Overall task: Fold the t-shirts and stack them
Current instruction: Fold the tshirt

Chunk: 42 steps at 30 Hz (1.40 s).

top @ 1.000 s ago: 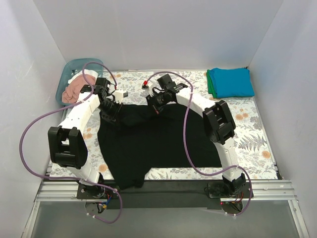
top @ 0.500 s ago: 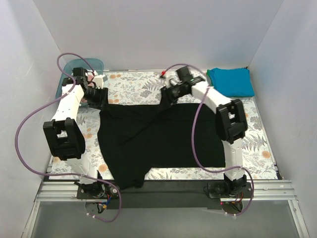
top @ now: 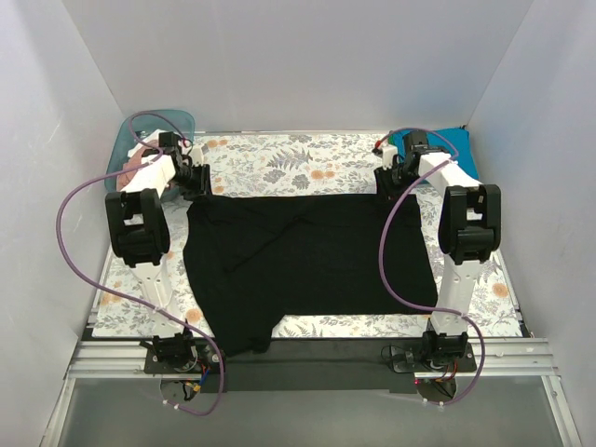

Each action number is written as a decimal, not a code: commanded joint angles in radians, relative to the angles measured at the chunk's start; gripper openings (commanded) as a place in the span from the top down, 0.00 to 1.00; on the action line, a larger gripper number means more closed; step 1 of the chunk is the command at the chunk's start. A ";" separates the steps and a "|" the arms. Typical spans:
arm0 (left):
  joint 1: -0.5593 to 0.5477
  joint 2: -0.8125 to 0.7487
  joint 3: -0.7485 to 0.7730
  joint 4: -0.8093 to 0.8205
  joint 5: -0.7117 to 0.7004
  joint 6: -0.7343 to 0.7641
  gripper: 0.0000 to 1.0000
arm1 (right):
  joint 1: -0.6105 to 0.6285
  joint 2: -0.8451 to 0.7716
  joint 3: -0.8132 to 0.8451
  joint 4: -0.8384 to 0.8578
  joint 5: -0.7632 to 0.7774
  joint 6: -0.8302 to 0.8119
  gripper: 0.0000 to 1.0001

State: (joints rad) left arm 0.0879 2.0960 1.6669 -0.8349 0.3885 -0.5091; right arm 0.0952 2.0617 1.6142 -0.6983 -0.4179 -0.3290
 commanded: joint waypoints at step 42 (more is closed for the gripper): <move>-0.487 0.055 0.151 0.000 0.029 0.207 0.50 | -0.061 -0.064 0.009 -0.161 0.007 -0.157 0.58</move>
State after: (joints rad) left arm -0.4076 2.1571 1.7752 -0.8345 0.4583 -0.3378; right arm 0.0387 1.9987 1.6333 -0.8360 -0.3717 -0.4755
